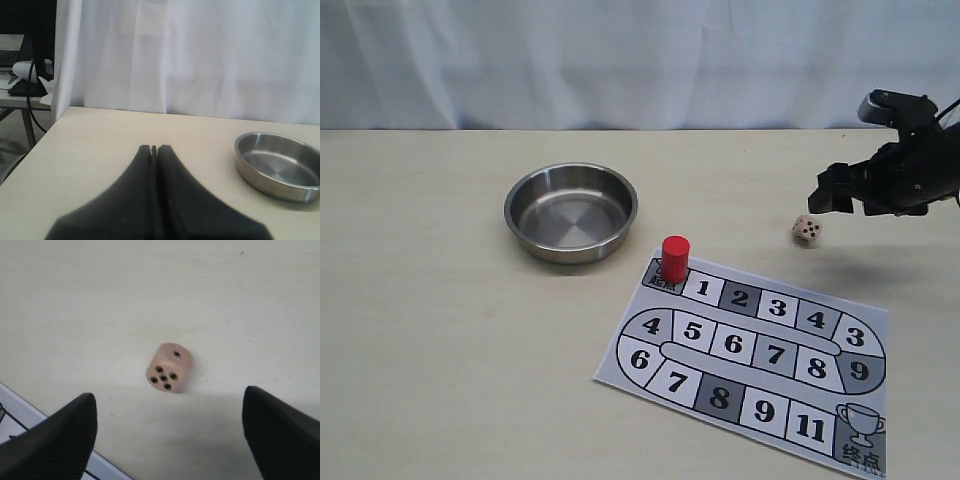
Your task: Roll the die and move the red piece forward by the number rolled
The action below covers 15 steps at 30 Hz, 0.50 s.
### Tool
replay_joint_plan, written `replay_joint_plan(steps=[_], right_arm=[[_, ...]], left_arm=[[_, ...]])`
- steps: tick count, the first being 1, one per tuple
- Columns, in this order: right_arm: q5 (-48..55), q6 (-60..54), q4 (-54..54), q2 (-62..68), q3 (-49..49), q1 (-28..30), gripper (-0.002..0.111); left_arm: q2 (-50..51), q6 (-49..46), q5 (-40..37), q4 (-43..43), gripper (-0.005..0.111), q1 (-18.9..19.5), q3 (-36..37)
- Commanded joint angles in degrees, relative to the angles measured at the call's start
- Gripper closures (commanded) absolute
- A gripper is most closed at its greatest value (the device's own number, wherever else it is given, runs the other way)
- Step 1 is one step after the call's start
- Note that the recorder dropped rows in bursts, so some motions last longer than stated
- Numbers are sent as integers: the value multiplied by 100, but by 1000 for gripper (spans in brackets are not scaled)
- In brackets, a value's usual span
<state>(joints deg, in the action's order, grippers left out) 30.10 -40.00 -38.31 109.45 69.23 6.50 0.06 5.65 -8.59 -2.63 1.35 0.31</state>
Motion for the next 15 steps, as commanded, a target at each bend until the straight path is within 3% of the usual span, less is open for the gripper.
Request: replay_joint_plan(steps=[1,11,15], right_arm=[[-264,-114,-70,-33,14,18,33],[-341,77,533,-33,14,18,33],[-308,-1,533,-33,14,-5,47]], left_arm=[[-6,11,33,9,107,1,-31],[-6,11,43,9,107,1,-31],[-6,11,43,9,107,1,-31]])
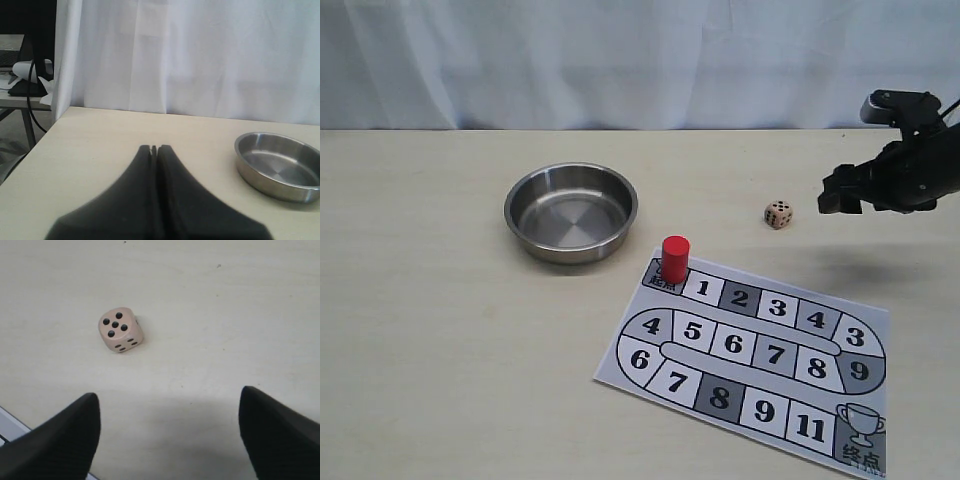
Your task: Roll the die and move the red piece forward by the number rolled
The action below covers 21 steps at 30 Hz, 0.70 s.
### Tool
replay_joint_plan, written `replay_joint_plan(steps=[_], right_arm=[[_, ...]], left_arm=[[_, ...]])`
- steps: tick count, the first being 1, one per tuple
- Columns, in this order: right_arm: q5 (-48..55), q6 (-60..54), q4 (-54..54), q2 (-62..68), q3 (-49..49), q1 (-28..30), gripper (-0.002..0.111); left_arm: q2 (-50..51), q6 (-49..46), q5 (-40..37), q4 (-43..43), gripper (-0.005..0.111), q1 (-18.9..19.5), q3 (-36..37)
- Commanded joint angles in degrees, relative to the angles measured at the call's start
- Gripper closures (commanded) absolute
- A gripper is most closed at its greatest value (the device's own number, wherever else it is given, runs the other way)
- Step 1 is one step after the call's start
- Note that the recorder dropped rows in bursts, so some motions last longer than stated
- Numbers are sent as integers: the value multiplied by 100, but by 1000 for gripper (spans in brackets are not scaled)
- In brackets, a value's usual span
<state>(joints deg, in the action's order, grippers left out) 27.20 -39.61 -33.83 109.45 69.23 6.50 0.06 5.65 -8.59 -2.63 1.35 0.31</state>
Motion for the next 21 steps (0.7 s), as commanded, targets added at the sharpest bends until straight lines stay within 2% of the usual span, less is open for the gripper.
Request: replay_joint_plan(steps=[1,5,12,16,21], right_arm=[[-4,-117,63,-33,14,-47,53],[10,-175,4,-22,14,-178,74],[53,-100,29,156,230,-524,102],[311,469,286,465,592,-619,104],[575,1621,1412,908,1044,-751,104]], left_arm=[[-6,11,43,9,107,1,-31],[-6,11,43,9,107,1,-31],[-6,11,43,9,107,1,-31],[-6,11,43,9,107,1,-31],[-6,11,43,9,107,1,-31]])
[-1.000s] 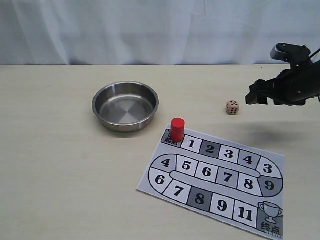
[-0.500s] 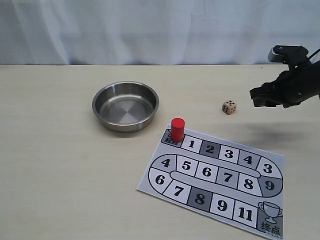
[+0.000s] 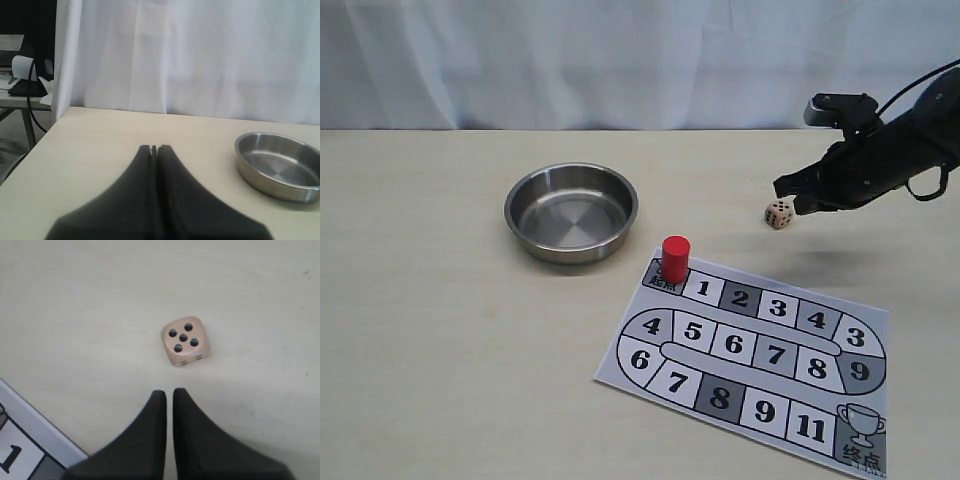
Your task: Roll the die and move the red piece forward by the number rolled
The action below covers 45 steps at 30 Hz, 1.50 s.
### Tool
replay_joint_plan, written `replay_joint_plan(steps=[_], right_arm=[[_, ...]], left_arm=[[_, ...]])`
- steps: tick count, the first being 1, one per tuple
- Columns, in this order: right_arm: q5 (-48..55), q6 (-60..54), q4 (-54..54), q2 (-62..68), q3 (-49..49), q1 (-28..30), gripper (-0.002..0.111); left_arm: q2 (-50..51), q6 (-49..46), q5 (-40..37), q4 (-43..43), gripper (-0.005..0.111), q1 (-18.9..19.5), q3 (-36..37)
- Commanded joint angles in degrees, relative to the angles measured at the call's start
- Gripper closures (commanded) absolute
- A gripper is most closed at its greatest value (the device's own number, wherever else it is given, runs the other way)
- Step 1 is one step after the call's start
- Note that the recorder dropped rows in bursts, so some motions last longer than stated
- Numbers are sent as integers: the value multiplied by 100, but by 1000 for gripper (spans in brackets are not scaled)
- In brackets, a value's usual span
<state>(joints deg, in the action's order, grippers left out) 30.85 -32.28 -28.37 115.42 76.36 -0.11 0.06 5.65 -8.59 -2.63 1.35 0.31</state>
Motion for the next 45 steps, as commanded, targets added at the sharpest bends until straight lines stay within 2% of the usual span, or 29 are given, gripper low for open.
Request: replay_joint_plan(steps=[1,6,18,38,45], right_arm=[[224,1055,970,401,395,-137,104],[487,1350,987,778,887,-137,104],[476,1179,977,1050,884,-137,104],[487,1166,977,1032,884,-137,104],[999,1166,977,586,884,-137,104]], left_arm=[[-6,11,43,9,107,1,-31],[-6,11,43,9,107,1,-31],[-6,11,43,9,107,1,-31],[-6,11,43,9,107,1,-31],[-6,11,43,9,107,1,-31]])
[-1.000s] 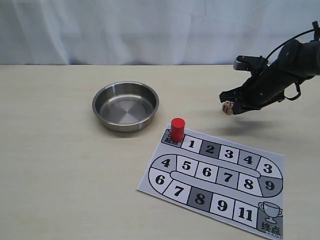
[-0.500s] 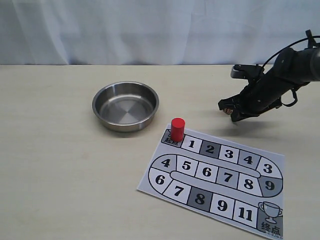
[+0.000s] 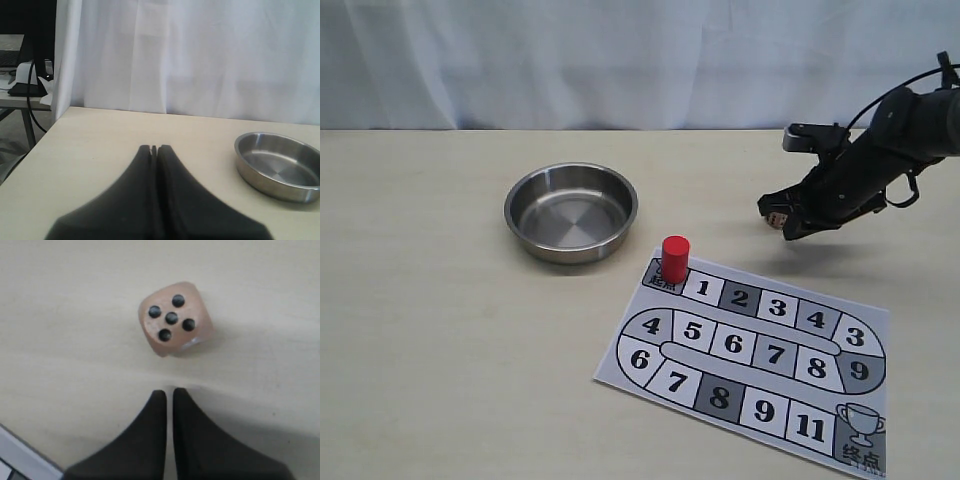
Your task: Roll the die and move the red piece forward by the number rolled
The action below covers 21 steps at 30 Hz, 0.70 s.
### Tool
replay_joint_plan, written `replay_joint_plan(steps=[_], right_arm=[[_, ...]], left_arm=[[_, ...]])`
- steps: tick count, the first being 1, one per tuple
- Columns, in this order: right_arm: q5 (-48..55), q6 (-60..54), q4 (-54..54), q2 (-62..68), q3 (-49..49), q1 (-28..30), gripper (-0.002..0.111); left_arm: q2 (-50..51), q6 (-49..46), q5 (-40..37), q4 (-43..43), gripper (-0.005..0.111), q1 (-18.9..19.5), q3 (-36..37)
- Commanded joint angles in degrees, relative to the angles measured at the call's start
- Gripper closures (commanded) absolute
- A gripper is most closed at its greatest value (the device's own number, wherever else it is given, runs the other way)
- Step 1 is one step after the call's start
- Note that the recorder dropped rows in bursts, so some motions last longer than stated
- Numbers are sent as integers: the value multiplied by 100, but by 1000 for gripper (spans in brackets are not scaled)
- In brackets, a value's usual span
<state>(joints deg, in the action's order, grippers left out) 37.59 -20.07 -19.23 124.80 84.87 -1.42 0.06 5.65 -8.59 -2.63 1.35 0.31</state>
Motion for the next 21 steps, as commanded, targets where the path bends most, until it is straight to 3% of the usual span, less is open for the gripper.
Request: replay_joint_plan(steps=[1,5,11,19,21], right_arm=[[455,-55,64,-455,22,-6,104],[573,-249,92,-979,-231,-86,104],[355,-329,221,-1868,-949,-767,102],[-18,-267,190,-1886,-963,-1938,47],[-308,-267,168,-1872,-963,-2169,39]], left_arm=[[-6,11,43,9,107,1,-31],[-6,11,32,9,107,1,-31],[-6,11,32,9,107,1,-31],[-6,11,32,9,107,1,-31],[-6,11,32,9,107,1,-31]])
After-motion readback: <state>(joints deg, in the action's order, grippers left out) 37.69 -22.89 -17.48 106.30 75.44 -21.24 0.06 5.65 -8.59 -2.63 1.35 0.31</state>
